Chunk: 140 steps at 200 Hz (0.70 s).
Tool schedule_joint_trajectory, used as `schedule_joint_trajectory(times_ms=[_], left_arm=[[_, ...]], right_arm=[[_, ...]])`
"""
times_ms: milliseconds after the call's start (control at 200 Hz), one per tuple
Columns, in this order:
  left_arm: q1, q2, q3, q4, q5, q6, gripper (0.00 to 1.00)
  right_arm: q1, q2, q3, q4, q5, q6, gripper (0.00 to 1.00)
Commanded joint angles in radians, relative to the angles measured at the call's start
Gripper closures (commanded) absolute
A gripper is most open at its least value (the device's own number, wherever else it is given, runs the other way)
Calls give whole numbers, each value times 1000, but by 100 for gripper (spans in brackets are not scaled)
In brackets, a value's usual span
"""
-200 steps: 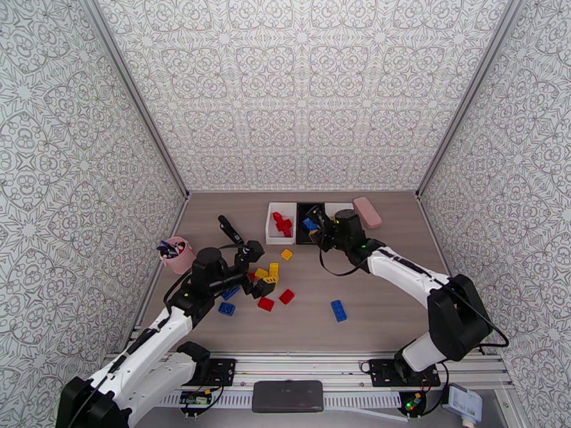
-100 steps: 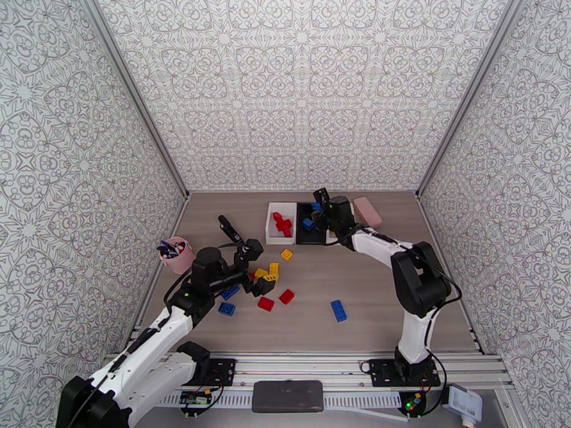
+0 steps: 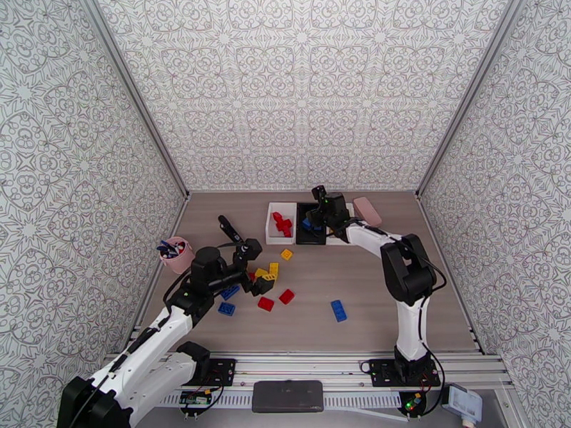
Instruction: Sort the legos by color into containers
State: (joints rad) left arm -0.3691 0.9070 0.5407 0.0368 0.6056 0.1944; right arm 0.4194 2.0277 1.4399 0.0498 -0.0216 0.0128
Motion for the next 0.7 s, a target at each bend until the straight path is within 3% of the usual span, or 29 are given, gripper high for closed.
schedule_joint_trajectory(times_ms=[0,55,170,325,535,695], left_arm=[[3,-15,24,-22,-16,6,0],[-9,-23,18,-26,-70,-9,0],[-61,-21,17,-32,-306,-76,0],[-107,25,80,-146,-576,-230,0],[-97,124,126,-197,-750,-421,0],[-8,240,215,-295,-664,-478,0]], right_arm=[[-4,-120,-59,21,-10,-8,20],[-6,-166,-105,49,-17,-8,15],[-5,-266,-205,99,-57,-21,8],[-5,-398,-322,105,-188,-110,4],[-1,-530,-404,3,-453,-248,1],[34,-588,-410,-97,-533,-337,0]])
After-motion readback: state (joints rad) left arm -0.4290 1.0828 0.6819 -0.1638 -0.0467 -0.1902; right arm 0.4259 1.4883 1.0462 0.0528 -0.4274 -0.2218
